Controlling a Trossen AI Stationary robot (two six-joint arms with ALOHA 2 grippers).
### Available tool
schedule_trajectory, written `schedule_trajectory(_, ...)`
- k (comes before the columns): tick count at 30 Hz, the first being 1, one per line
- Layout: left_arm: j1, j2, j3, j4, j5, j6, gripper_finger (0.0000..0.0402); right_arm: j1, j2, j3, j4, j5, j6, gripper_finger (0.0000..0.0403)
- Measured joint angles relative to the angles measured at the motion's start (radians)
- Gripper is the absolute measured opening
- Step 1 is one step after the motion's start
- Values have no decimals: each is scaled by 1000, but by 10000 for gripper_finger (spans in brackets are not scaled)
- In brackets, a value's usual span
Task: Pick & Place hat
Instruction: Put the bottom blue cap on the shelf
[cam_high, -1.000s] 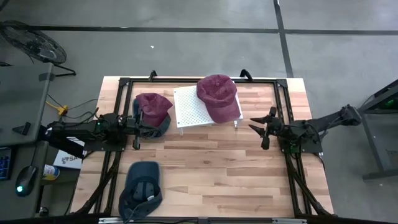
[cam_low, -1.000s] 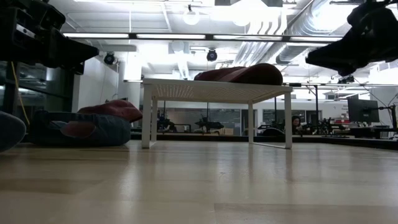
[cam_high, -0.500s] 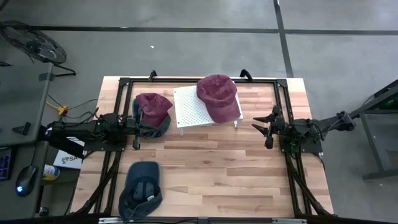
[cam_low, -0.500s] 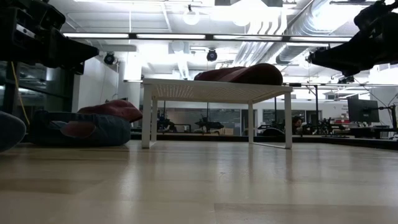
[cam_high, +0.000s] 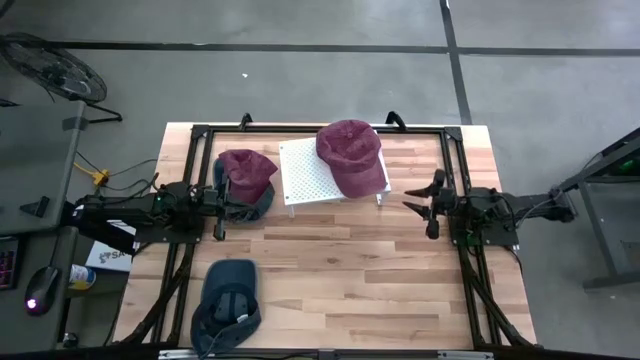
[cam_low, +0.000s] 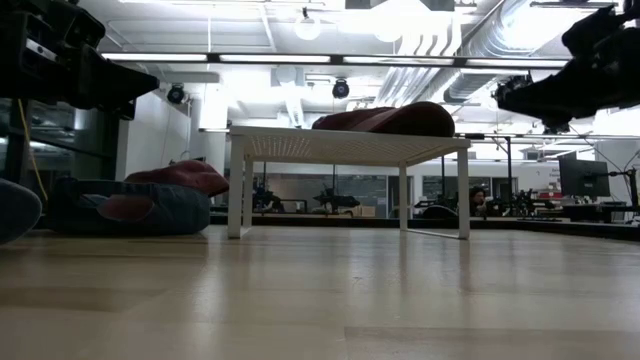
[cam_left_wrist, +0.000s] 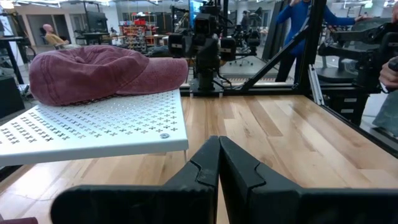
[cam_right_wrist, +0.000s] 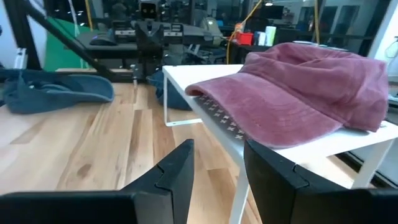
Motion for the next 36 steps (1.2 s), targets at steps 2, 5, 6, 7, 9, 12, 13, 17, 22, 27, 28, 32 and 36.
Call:
schedule_trajectory(2,0,0,0,0,0,0,7,-9,1,0,0,-4,0,133)
schedule_trajectory(5,0,0,0,0,0,0,7,-19,1,0,0,-3,-2,133)
schedule_trajectory(6,0,0,0,0,0,0,7,-20,1,0,0,-3,-2,133)
schedule_trajectory(7,0,0,0,0,0,0,7,-20,1,0,0,-2,-2,133)
schedule_trajectory(9,0,0,0,0,0,0,7,-20,1,-1,0,-3,-2,133)
schedule_trajectory(12,0,0,0,0,0,0,7,-20,1,-1,0,-3,-2,133)
schedule_trajectory(13,0,0,0,0,0,0,7,-20,1,-1,1,-2,-2,133)
schedule_trajectory(17,0,0,0,0,0,0,7,-20,1,-2,3,-2,-3,133)
schedule_trajectory(22,0,0,0,0,0,0,7,-20,1,-2,3,-2,-3,133)
schedule_trajectory(27,0,0,0,0,0,0,7,-20,1,-2,3,-2,-3,133)
schedule_trajectory(28,0,0,0,0,0,0,7,-20,1,-2,3,-2,-3,133)
schedule_trajectory(32,0,0,0,0,0,0,7,-20,2,-2,3,-2,-3,133)
schedule_trajectory(36,0,0,0,0,0,0,7,-20,2,-2,3,-2,-3,133)
